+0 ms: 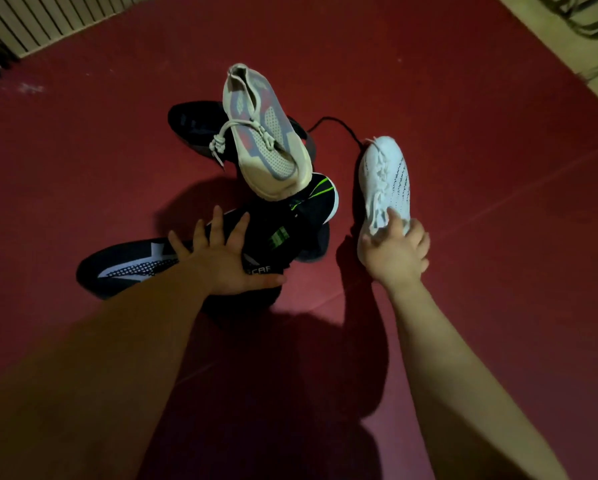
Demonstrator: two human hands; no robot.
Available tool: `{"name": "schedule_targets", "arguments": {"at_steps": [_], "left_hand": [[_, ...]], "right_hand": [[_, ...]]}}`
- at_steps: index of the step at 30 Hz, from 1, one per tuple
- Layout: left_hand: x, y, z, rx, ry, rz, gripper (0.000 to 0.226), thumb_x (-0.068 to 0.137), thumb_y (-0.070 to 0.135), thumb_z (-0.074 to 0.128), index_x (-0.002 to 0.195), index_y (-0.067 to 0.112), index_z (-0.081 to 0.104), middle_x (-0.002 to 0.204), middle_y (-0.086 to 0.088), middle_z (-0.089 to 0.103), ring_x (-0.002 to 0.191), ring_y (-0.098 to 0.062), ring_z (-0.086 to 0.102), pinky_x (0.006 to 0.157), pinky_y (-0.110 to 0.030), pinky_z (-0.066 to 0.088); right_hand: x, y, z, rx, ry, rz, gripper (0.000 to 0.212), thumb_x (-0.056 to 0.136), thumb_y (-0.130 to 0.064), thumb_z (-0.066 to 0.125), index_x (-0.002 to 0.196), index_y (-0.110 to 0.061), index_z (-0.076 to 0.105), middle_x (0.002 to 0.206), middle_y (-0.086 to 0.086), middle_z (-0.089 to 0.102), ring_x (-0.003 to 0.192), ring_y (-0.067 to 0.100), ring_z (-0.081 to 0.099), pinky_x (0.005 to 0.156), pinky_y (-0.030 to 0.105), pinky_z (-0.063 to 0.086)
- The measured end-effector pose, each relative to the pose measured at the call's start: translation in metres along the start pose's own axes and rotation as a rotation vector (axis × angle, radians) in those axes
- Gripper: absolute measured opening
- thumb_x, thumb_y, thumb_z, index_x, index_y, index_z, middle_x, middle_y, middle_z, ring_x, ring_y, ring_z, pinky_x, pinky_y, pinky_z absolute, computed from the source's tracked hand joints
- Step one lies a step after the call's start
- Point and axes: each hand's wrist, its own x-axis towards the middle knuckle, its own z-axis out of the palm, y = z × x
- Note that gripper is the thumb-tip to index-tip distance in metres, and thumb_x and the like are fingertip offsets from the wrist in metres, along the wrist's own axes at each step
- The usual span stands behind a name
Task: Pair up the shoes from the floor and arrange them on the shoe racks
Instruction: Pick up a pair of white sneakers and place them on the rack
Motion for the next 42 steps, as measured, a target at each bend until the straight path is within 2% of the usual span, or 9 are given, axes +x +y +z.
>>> {"name": "schedule_targets", "arguments": {"at_steps": [4,6,10,18,23,25,30,35,42], "left_hand": [[0.001,0.000,0.001,0.000,0.016,0.009,0.125,0.045,0.093,0.033,0.140,0.042,-0.028,0.149,-0.004,-0.038,0.142,-0.032,-0.020,0.106,-0.065,-0.012],[0.002,-0.001,0.002,0.003,0.016,0.010,0.124,0.045,0.093,0.033,0.140,0.042,-0.028,0.150,-0.004,-0.037,0.143,-0.033,-0.019,0.106,-0.065,-0.011],[0.003,-0.001,0.000,-0.002,-0.006,0.012,0.128,0.039,0.094,0.029,0.140,0.042,-0.029,0.149,-0.004,-0.039,0.142,-0.034,-0.020,0.106,-0.065,-0.012],[0.000,0.000,0.000,-0.008,-0.004,0.010,0.130,0.035,0.094,0.028,0.139,0.042,-0.030,0.148,-0.004,-0.039,0.142,-0.033,-0.020,0.107,-0.065,-0.012],[-0.002,0.000,0.005,-0.001,0.046,0.011,0.130,0.036,0.095,0.029,0.140,0.042,-0.029,0.151,-0.003,-0.035,0.143,-0.032,-0.017,0.108,-0.064,-0.010],[-0.003,0.000,0.005,0.002,0.061,0.012,0.129,0.037,0.095,0.029,0.140,0.042,-0.028,0.152,-0.003,-0.034,0.143,-0.032,-0.016,0.109,-0.064,-0.009],[-0.008,-0.002,0.004,0.012,0.074,0.019,0.128,0.039,0.093,0.027,0.142,0.039,-0.027,0.153,-0.004,-0.030,0.144,-0.032,-0.014,0.109,-0.064,-0.009],[-0.018,-0.002,0.013,0.009,0.177,0.025,0.124,0.043,0.092,0.023,0.143,0.036,-0.027,0.154,-0.008,-0.027,0.143,-0.033,-0.017,0.111,-0.060,-0.009],[-0.059,-0.020,0.033,0.047,0.288,0.018,0.106,0.058,0.086,0.011,0.142,0.035,-0.029,0.154,-0.009,-0.028,0.140,-0.034,-0.026,0.110,-0.057,-0.015]], "right_hand": [[0.045,-0.015,0.002,0.004,-0.089,0.119,0.085,0.087,-0.055,0.053,0.150,-0.034,0.000,0.158,0.012,-0.009,0.144,0.038,-0.002,0.115,0.050,0.011],[0.057,-0.015,0.006,-0.016,-0.138,0.163,0.090,0.084,-0.057,0.057,0.150,-0.033,0.000,0.157,0.016,-0.003,0.141,0.039,0.010,0.114,0.047,0.016],[0.047,-0.009,0.014,-0.049,-0.074,0.125,0.084,0.085,-0.047,0.054,0.149,-0.027,0.003,0.153,0.018,0.011,0.134,0.039,0.023,0.112,0.046,0.022],[-0.023,0.030,0.016,-0.137,-0.227,0.173,0.089,0.088,-0.046,0.054,0.148,-0.036,-0.010,0.156,0.016,-0.001,0.136,0.039,0.018,0.112,0.049,0.014],[-0.011,0.018,-0.001,-0.080,-0.262,0.239,0.112,0.076,-0.058,0.066,0.147,-0.035,-0.016,0.157,0.014,-0.011,0.144,0.038,-0.004,0.115,0.052,0.007],[-0.002,0.008,-0.004,-0.015,-0.250,0.232,0.116,0.072,-0.060,0.069,0.148,-0.035,-0.015,0.158,0.014,-0.005,0.143,0.038,0.005,0.115,0.050,0.013],[-0.007,0.017,-0.005,0.107,-0.172,0.194,0.104,0.077,-0.047,0.069,0.150,-0.030,-0.004,0.146,0.015,0.026,0.131,0.037,0.032,0.106,0.046,0.030],[-0.026,0.032,-0.004,0.046,-0.220,0.151,0.094,0.082,-0.044,0.064,0.150,-0.030,0.000,0.142,0.016,0.028,0.126,0.038,0.035,0.103,0.047,0.033],[-0.045,0.018,0.004,-0.046,-0.283,0.221,0.099,0.080,-0.048,0.065,0.148,-0.035,-0.006,0.141,0.014,0.022,0.125,0.033,0.033,0.101,0.044,0.036]]}}
